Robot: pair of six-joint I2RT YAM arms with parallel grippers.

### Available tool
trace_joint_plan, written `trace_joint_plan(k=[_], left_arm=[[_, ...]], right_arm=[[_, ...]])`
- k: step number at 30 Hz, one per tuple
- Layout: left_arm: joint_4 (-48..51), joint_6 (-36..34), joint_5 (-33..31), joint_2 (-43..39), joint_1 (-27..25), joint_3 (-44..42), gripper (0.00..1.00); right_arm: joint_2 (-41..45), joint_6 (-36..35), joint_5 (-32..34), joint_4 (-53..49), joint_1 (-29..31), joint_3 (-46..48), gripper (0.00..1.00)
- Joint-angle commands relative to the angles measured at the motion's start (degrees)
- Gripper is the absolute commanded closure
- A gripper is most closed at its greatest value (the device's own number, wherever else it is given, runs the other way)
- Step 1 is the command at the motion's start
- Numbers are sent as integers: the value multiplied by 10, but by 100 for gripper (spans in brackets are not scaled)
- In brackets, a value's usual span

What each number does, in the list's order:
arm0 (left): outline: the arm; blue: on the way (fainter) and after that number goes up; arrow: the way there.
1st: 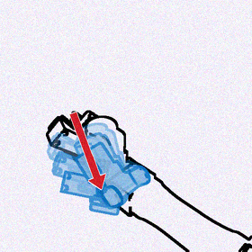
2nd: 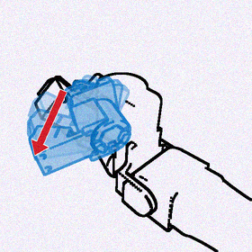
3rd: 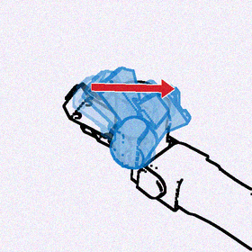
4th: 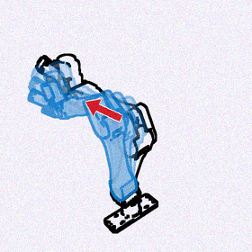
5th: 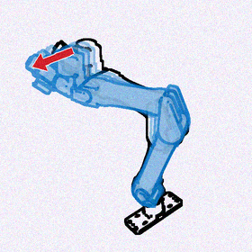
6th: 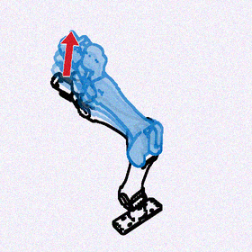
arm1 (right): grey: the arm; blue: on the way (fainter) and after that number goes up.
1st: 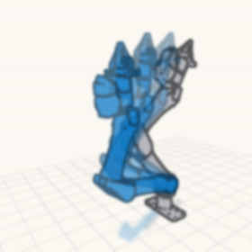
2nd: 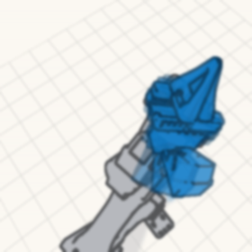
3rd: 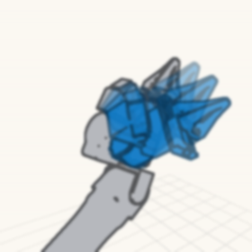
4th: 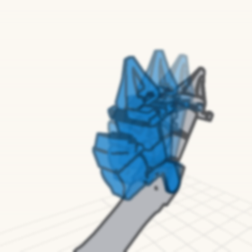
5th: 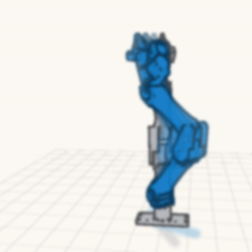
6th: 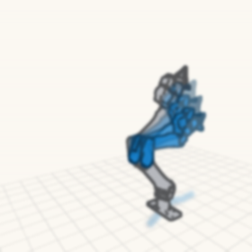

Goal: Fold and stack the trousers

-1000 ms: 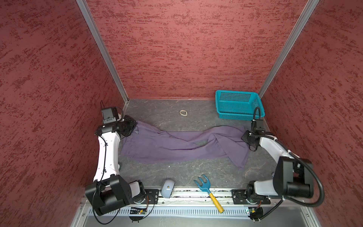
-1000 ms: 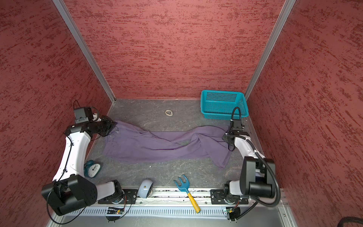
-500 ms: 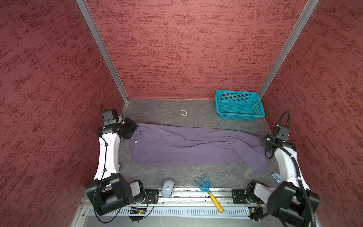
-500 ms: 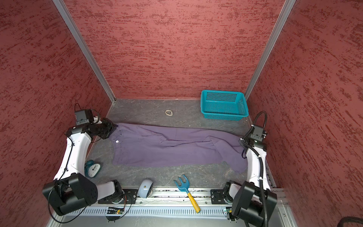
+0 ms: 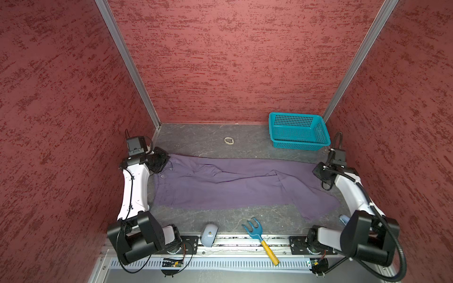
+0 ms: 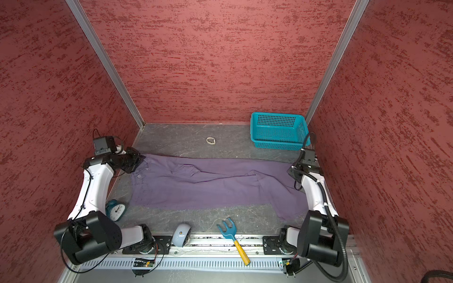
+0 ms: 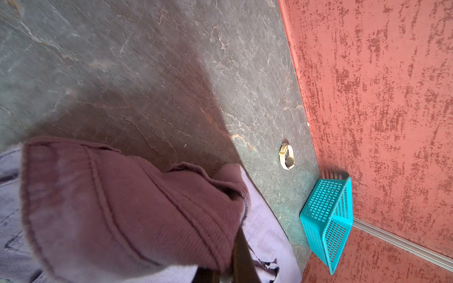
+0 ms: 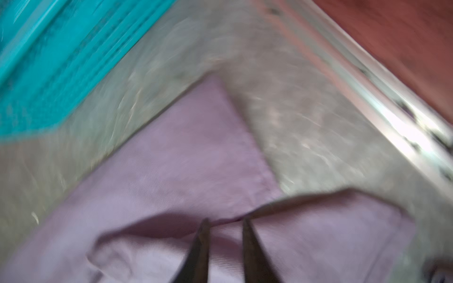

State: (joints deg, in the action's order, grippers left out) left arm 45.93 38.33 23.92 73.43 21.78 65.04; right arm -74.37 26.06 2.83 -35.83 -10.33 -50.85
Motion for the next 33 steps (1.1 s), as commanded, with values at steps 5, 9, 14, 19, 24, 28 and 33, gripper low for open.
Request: trace_joint_plan(k=[5,9,14,19,24,28,33], left_arm=[[-23,1,-4,8,-7,24,100],[-21,-4,-6,12,-10,23,100],[-28,-4,-3,18,-12,17,100],[-28,-5,-2,17,-13,14,100],[-28,-5,-1,15,-13,14,100],[-23,-9,0,11,-13,19,100],[-12,-12,-3,-7,-12,26,100]], right_arm=[[-134,-10,62,41,95,-39,87],[-190,-12,75,52,96,-58,64],[-249,-17,76,67,96,-80,62],[-269,-8,66,84,96,-67,49],[-273,-4,66,80,95,-56,100],[-227,-1,91,60,86,-60,100],[-102,-4,109,8,32,-77,100]])
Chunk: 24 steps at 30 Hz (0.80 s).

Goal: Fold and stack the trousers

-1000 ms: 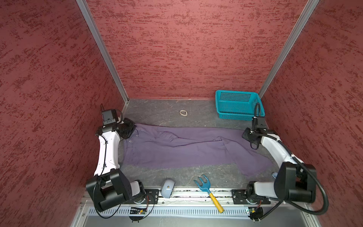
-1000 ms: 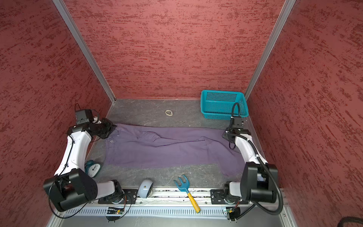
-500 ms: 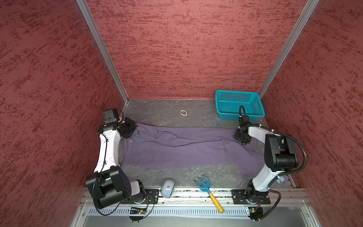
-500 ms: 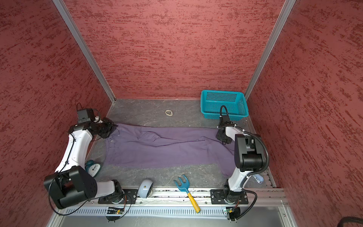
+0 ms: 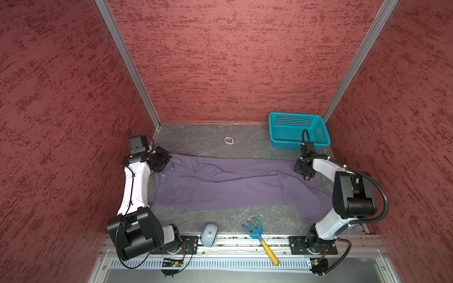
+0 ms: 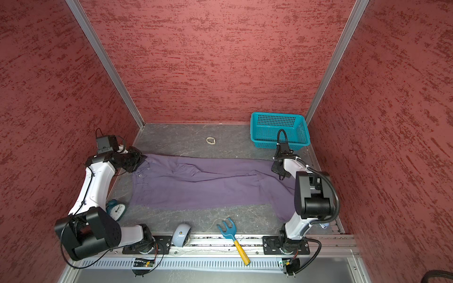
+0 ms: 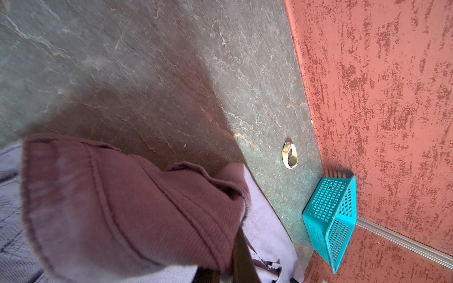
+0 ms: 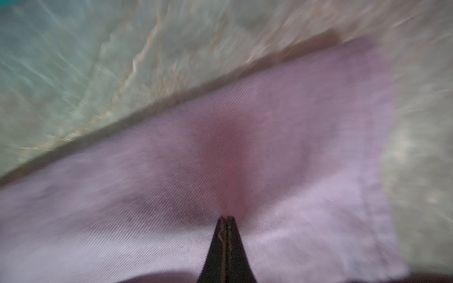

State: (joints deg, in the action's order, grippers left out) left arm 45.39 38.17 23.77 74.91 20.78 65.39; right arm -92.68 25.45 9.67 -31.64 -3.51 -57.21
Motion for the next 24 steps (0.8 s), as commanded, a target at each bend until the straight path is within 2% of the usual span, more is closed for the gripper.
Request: trace_joint_plan(k=[1,6,15,20,24], left_arm=[[-4,-12,-1,-24,-1,24,100],[12,-17,-2,-43,7,38,100],[46,-24,-12,-82,30,65,100],[53,-29,-19,-77,43,74,100],[41,-25,-17,-59,44,69,100]], right_arm=[[111,1,38,-43,-51,-16,100],[225,-14,41,-98,-119,-62,100],[306,10,83,-156,-137,-162,100],[291,-9,92,-163,-148,-179,100],[257,1,63,-144,-152,-160,100]])
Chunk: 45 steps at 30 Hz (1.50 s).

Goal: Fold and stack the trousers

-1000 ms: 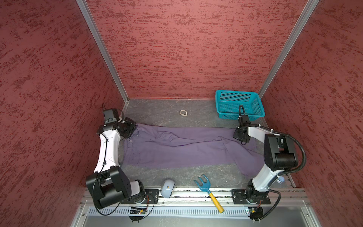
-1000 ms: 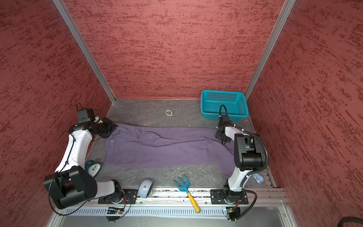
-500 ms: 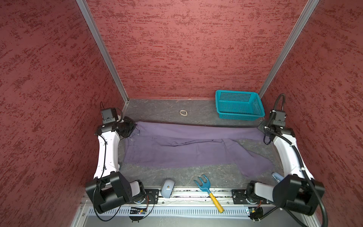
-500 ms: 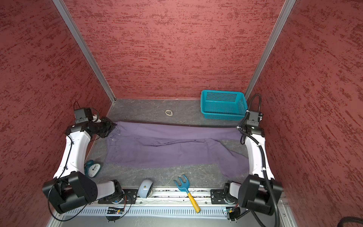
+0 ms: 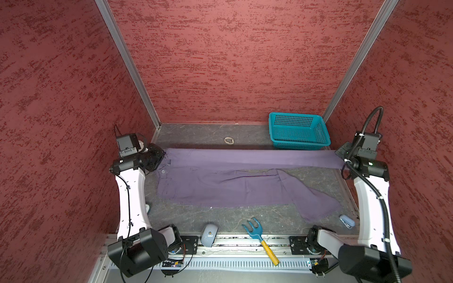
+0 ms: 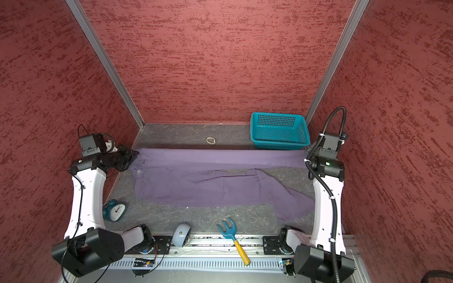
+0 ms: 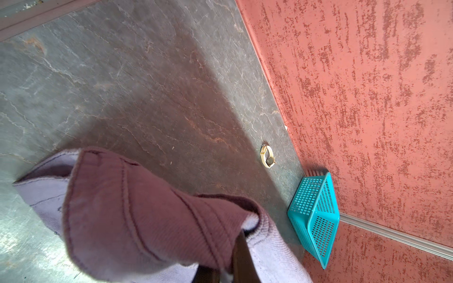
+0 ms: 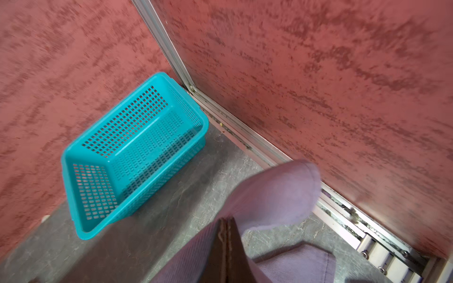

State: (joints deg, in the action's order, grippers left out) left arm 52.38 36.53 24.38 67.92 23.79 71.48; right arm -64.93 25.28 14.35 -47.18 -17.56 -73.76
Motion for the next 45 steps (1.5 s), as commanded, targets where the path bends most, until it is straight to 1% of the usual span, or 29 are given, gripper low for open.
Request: trace_joint_plan(k=[1,3,5,7,9,12,14,17,20,21,22,24,25,28,30,33,35,37,40,41,43,45], left_arm=[[-34,-6,-23,16,13,5,100],[-43,-3,-30,27,10,-1,100],[-62,5,-47,46,4,-8,100],[-88,21,-49,76,-4,-8,100],[-111,37,-61,110,-24,2,100],[-139,51,-94,171,-65,27,100],[-130,52,-115,224,-81,60,100],[-138,64,-108,286,-84,89,100],[-137,62,-114,331,-92,117,100],[-133,58,-123,345,-95,130,96],[-128,55,-130,357,-97,144,89],[-126,55,-132,375,-95,164,69],[-127,55,-130,382,-94,176,61],[-114,51,-123,399,-91,214,33],[-97,46,-121,403,-90,237,31],[-97,35,-125,377,-99,224,31],[-98,24,-130,354,-110,199,32],[-100,14,-138,329,-120,161,34],[-112,4,-144,307,-126,96,34],[-117,4,-142,306,-126,79,34],[-127,6,-133,310,-122,53,37],[-141,12,-126,315,-120,35,39]], right_arm=[[-29,7,5,22,-12,18,100],[-49,14,-15,41,-12,40,100],[-79,14,-52,74,-12,59,100],[-116,22,-82,112,-11,74,100],[-159,33,-97,145,-7,81,100],[-234,37,-109,188,2,70,100],[-292,26,-130,192,11,36,99],[-362,21,-120,182,31,-14,90],[-390,28,-104,191,36,-29,77],[-391,32,-102,195,37,-31,73],[-391,32,-100,197,36,-34,68],[-389,26,-94,190,36,-44,62],[-387,21,-88,181,37,-54,59],[-369,3,-70,152,36,-71,54],[-344,-6,-58,139,36,-65,52],[-291,-11,-44,129,36,-27,50],[-252,-12,-43,127,36,11,51],[-213,-14,-54,132,37,59,55],[-166,-14,-75,138,38,128,56],[-158,-14,-85,140,39,146,55],[-148,-15,-105,146,42,186,54],[-148,-13,-119,155,43,215,50]])
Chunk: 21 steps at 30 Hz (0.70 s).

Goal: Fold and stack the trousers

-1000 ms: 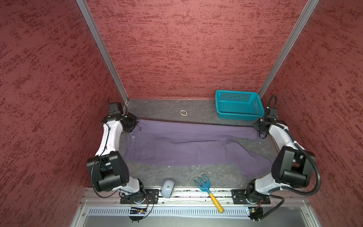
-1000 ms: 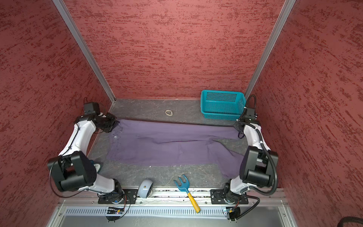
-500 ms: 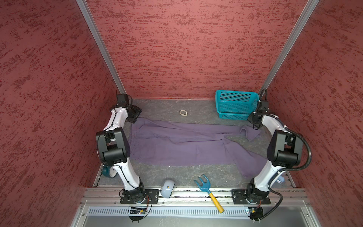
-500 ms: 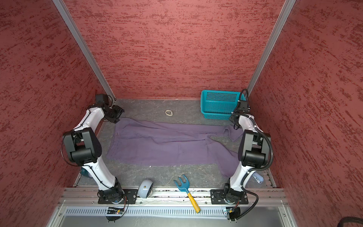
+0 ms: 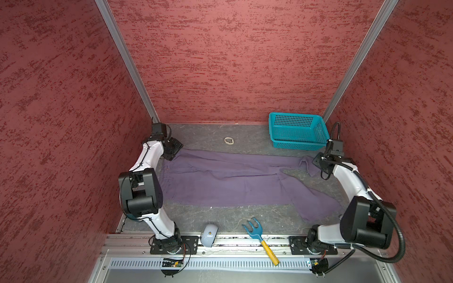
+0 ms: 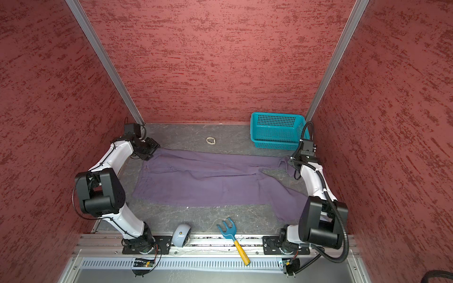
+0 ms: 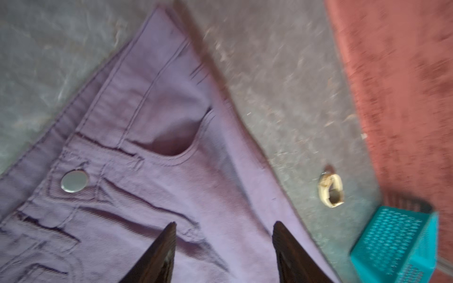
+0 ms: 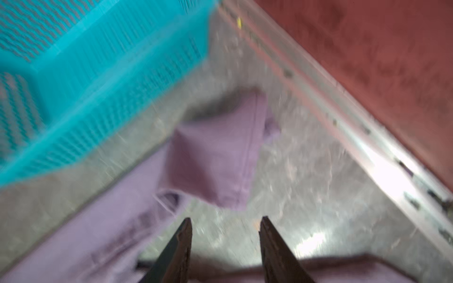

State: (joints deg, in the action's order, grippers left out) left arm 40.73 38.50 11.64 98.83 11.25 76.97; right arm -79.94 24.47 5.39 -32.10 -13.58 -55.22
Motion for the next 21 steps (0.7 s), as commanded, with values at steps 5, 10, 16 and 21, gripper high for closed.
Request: trace_joint_plan(k=[5,10,16,21], left_arm=[[-39,-3,2,36,-1,-14,39],[-51,0,8,70,-3,1,37],[-63,2,10,111,1,21,37],[-62,3,13,154,3,66,54]], right_arm=[[-13,9,-39,42,6,69,36],[-76,28,-28,77,7,69,37],[-139,30,-7,83,4,22,59],[-146,20,5,62,2,-22,89]])
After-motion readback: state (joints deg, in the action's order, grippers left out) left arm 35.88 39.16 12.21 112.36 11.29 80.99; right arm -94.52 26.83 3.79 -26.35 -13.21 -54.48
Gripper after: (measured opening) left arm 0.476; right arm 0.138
